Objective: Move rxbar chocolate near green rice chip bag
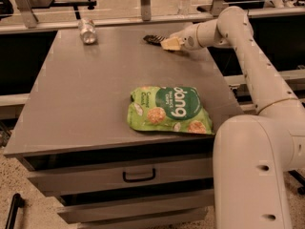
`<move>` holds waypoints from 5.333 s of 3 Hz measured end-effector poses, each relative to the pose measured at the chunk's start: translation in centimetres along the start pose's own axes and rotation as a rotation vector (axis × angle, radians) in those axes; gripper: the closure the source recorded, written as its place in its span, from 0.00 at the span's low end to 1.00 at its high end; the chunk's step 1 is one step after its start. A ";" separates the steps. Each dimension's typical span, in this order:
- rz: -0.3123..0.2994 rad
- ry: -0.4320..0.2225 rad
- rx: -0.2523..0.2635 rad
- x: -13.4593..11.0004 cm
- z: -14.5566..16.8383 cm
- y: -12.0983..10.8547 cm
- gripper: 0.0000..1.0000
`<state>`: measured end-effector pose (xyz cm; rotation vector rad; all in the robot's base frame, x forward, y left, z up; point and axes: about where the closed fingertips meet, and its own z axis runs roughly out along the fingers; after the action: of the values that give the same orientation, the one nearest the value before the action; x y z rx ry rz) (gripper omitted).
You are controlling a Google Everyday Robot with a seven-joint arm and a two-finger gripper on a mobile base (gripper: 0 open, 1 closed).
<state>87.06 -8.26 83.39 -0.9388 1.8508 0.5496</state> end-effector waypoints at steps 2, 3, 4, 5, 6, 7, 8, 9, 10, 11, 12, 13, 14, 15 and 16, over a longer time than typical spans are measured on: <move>-0.012 0.003 -0.032 -0.4 0.2 0.9 1.00; -0.012 0.003 -0.032 -0.4 0.1 0.9 1.00; -0.014 0.002 -0.036 -0.5 -0.1 1.1 1.00; -0.045 -0.013 -0.096 -2.4 -3.6 4.2 1.00; -0.087 -0.024 -0.145 -4.0 -7.2 7.6 1.00; -0.109 -0.020 -0.152 -4.7 -10.3 9.5 1.00; -0.113 -0.014 -0.147 -4.3 -14.2 11.1 1.00; -0.106 -0.002 -0.143 -3.0 -17.9 12.6 1.00; -0.095 0.001 -0.177 -1.5 -22.1 14.1 1.00; -0.096 0.006 -0.274 -0.2 -25.4 16.0 1.00; -0.100 0.032 -0.334 0.5 -25.7 17.4 1.00; -0.100 0.032 -0.334 0.5 -25.7 17.4 1.00; -0.180 0.011 -0.356 0.4 -25.2 19.7 1.00; -0.287 -0.034 -0.456 1.0 -24.1 24.7 1.00; -0.318 -0.045 -0.536 1.7 -23.7 27.7 1.00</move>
Offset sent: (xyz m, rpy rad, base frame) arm -0.0190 0.0205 0.0113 -0.0051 0.0155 0.1304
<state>51.56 -8.94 91.69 -1.5271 1.4923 0.8775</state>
